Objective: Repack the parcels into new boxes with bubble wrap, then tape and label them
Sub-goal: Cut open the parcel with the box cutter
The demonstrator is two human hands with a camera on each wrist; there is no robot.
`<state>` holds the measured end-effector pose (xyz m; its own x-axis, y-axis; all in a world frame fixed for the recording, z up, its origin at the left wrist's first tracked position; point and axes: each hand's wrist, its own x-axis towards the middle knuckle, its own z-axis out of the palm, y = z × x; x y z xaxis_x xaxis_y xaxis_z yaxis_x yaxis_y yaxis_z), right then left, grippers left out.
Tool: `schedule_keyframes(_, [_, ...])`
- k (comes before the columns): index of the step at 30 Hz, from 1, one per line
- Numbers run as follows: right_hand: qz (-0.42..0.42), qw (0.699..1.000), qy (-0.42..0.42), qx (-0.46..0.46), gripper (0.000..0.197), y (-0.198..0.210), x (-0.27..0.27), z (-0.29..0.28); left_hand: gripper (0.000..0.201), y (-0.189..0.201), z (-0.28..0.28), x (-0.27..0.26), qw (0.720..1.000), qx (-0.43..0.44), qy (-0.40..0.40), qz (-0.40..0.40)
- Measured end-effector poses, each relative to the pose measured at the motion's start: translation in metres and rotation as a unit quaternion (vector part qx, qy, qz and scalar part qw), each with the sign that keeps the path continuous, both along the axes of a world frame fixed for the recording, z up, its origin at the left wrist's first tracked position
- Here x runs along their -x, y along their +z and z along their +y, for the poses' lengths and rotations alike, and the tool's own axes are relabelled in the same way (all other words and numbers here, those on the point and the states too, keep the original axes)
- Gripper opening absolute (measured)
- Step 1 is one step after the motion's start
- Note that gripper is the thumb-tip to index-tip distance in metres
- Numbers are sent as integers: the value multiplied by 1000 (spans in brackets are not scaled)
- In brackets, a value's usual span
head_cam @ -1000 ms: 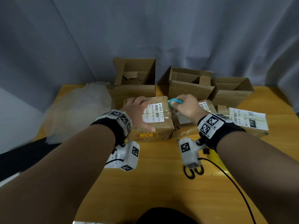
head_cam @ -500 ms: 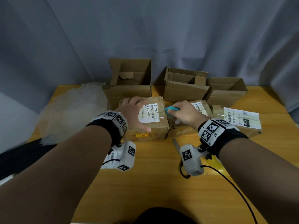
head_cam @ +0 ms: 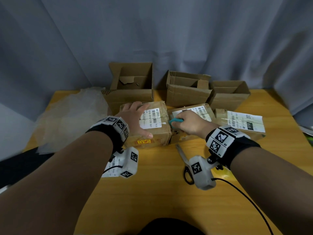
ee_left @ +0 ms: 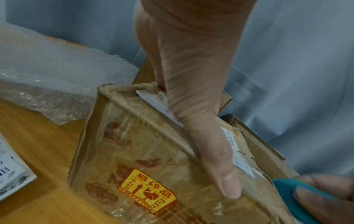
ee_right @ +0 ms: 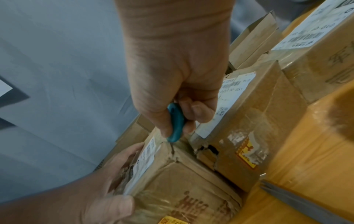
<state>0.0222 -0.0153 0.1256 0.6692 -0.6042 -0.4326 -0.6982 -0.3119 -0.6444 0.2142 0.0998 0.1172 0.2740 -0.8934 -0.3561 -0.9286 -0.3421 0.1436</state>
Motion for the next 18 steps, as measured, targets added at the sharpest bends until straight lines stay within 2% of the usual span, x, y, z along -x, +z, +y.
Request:
schedule_keyframes(3, [-2, 1000, -4, -18, 18, -1, 6, 3, 118, -1, 0, -2, 1000, -5, -9, -20])
schedule_keyframes(5, [-20, 998, -35, -43, 16, -2, 8, 7, 112, 1, 0, -5, 998, -23, -22, -47])
schedule_keyframes(8, [-70, 977, -117, -165, 30, -1, 10, 23, 95, 5, -2, -14, 996, -68, -5, -57])
schedule_keyframes(11, [-105, 948, -151, -259, 38, 2, 5, 37, 95, 13, -3, -19, 997, -65, 34, -17])
schedule_keyframes(15, [-123, 951, -165, -230, 39, 1, -6, 34, 104, 20, 6, -15, 994, -68, 71, -45])
schedule_keyframes(18, [-157, 951, -160, -213, 38, 1, -10, 30, 90, 21, 20, -16, 990, -95, 93, -43])
